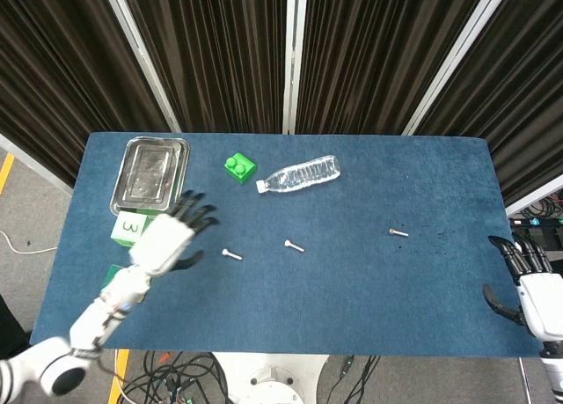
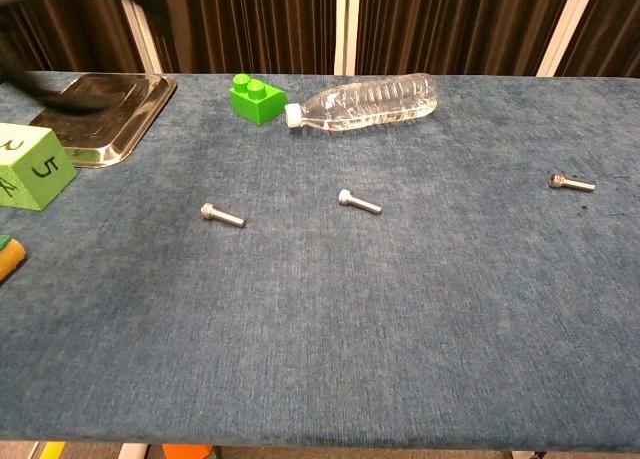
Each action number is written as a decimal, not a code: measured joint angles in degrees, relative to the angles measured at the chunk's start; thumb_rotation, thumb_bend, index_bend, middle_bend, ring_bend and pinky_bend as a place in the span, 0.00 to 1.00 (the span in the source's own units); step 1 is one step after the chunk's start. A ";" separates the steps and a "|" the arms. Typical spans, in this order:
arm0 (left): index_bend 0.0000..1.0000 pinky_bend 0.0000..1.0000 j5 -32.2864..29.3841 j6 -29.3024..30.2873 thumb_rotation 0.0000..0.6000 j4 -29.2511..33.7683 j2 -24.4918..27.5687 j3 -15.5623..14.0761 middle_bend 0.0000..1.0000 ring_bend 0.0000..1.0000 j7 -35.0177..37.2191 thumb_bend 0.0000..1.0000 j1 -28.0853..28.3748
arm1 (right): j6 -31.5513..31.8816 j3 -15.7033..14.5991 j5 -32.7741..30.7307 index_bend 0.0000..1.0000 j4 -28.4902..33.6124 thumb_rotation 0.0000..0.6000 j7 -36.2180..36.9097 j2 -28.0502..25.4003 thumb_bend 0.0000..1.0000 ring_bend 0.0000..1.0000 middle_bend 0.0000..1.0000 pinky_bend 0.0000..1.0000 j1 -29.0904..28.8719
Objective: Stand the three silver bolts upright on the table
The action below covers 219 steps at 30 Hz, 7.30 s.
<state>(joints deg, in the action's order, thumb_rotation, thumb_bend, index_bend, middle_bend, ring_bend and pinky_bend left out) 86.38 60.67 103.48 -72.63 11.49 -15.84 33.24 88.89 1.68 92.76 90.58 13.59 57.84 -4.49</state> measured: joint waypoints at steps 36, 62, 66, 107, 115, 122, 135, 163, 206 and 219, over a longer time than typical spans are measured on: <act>0.43 0.00 -29.71 -18.54 1.00 -36.51 -38.00 3.73 0.21 0.05 -19.83 0.33 30.39 | -2.74 1.24 -4.25 0.09 0.95 1.00 -0.98 -1.07 0.30 0.00 0.14 0.00 0.01; 0.50 0.00 -32.23 -17.95 1.00 -41.55 -41.26 3.09 0.21 0.05 -17.73 0.38 33.00 | -1.79 1.38 -4.79 0.09 0.64 1.00 -0.23 -1.27 0.30 0.00 0.14 0.00 1.24; 0.51 0.00 -32.30 -17.80 1.00 -41.58 -41.20 3.03 0.21 0.05 -17.52 0.41 33.00 | -1.74 1.39 -4.77 0.09 0.52 1.00 -0.05 -1.26 0.30 0.00 0.14 0.00 1.35; 0.47 0.00 -31.11 -17.52 1.00 -34.27 -33.93 3.98 0.22 0.05 -1.16 0.43 28.01 | -0.38 1.54 -3.66 0.09 2.95 1.00 -2.69 -1.61 0.30 0.00 0.14 0.00 2.01; 0.43 0.00 -31.60 -17.55 1.00 -34.10 -33.74 3.67 0.21 0.05 -1.66 0.43 28.11 | -0.16 1.61 -3.75 0.09 2.70 1.00 -2.58 -1.45 0.30 0.00 0.14 0.00 2.19; 0.35 0.00 -31.18 -16.69 1.00 -32.07 -32.62 3.42 0.20 0.05 -1.71 0.42 27.65 | -0.24 1.70 -3.65 0.09 2.65 1.00 -2.56 -1.42 0.30 0.00 0.14 0.00 2.08; 0.39 0.00 -27.79 -7.31 1.00 -20.20 -20.21 -1.23 0.20 0.05 -5.33 0.32 20.24 | 0.10 1.67 -2.06 0.09 2.93 1.00 -2.76 -1.77 0.30 0.00 0.14 0.00 1.68; 0.47 0.00 -28.06 -2.42 1.00 -16.75 -23.25 -8.37 0.20 0.05 -26.38 0.33 15.41 | 0.83 1.08 -0.86 0.09 2.85 1.00 -2.89 -1.07 0.30 0.00 0.14 0.00 1.70; 0.52 0.00 -29.48 -7.64 1.00 -15.54 -21.67 -3.87 0.20 0.05 -11.48 0.41 13.82 | 1.57 1.08 -1.17 0.09 3.24 1.00 -2.97 -1.40 0.30 0.00 0.14 0.00 2.31; 0.51 0.00 -26.23 -11.18 1.00 -18.81 -20.88 -1.49 0.20 0.05 4.13 0.41 12.28 | 1.60 1.03 -1.13 0.09 3.46 1.00 -3.12 -1.48 0.30 0.00 0.14 0.00 2.41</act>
<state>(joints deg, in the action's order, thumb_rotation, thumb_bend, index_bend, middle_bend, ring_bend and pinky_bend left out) 60.15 49.48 84.68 -93.51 10.00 -11.71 45.52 90.49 2.71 91.62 94.04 10.47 56.37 -2.08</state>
